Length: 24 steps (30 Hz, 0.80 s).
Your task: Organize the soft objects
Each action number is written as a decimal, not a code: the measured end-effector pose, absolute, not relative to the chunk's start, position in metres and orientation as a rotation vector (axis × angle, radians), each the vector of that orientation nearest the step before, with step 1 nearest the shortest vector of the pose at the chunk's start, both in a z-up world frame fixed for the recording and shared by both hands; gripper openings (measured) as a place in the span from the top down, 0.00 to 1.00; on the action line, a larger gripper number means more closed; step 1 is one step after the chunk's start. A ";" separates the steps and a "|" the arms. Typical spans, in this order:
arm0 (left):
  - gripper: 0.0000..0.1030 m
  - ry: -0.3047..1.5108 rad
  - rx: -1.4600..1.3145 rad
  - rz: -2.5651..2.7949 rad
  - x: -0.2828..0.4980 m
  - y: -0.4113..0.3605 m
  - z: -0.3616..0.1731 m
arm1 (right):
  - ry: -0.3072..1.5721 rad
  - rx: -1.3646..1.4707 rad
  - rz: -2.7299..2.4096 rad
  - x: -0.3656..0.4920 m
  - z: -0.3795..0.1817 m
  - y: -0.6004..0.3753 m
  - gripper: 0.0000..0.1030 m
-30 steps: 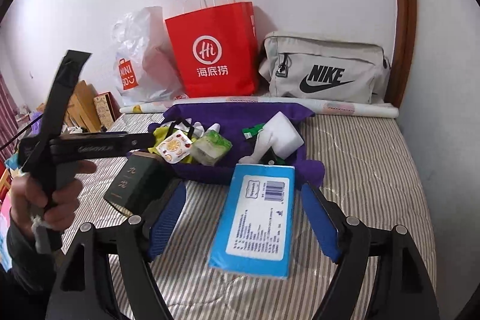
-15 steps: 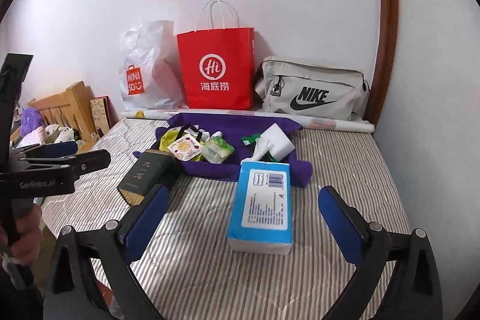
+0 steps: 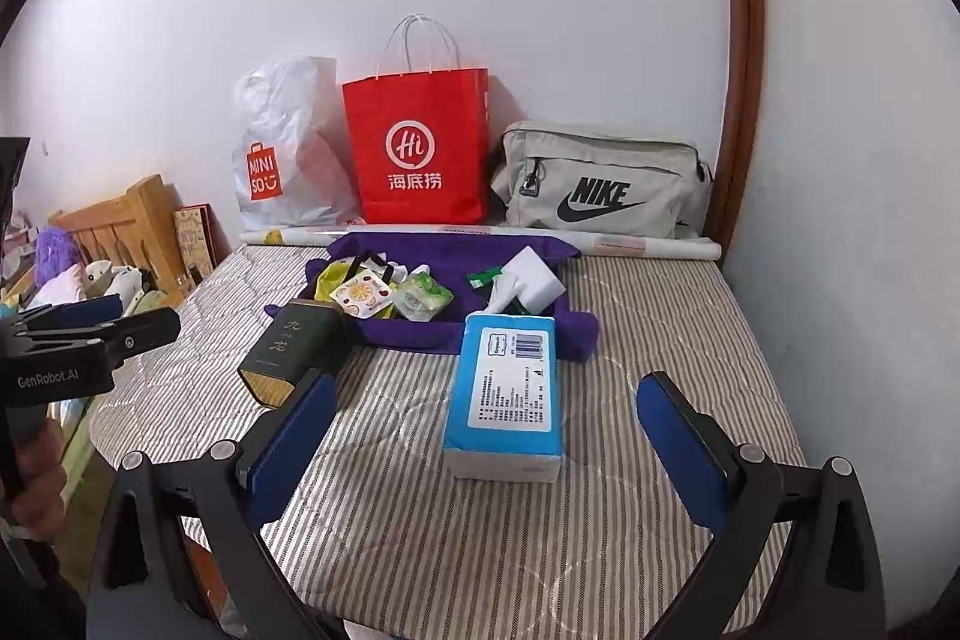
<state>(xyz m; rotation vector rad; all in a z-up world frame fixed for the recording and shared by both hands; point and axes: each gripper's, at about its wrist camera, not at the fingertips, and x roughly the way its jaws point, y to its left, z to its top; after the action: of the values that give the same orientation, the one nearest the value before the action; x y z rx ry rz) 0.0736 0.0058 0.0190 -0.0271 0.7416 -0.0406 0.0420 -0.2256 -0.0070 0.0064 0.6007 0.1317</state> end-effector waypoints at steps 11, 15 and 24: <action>0.07 0.735 0.003 -0.023 0.067 0.001 0.021 | 0.590 0.022 0.112 0.033 -0.002 -0.233 0.04; 0.07 0.733 0.003 -0.023 0.065 0.000 0.022 | 0.586 0.024 0.111 0.030 -0.001 -0.234 0.04; 0.07 0.731 0.004 -0.023 0.064 0.000 0.023 | 0.572 0.023 0.114 0.024 0.003 -0.232 0.04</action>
<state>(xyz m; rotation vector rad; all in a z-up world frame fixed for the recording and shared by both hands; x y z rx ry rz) 0.0642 -0.0002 0.0233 0.0042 0.7309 -0.0230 0.0236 -0.2322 0.0026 0.0230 0.5724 0.1144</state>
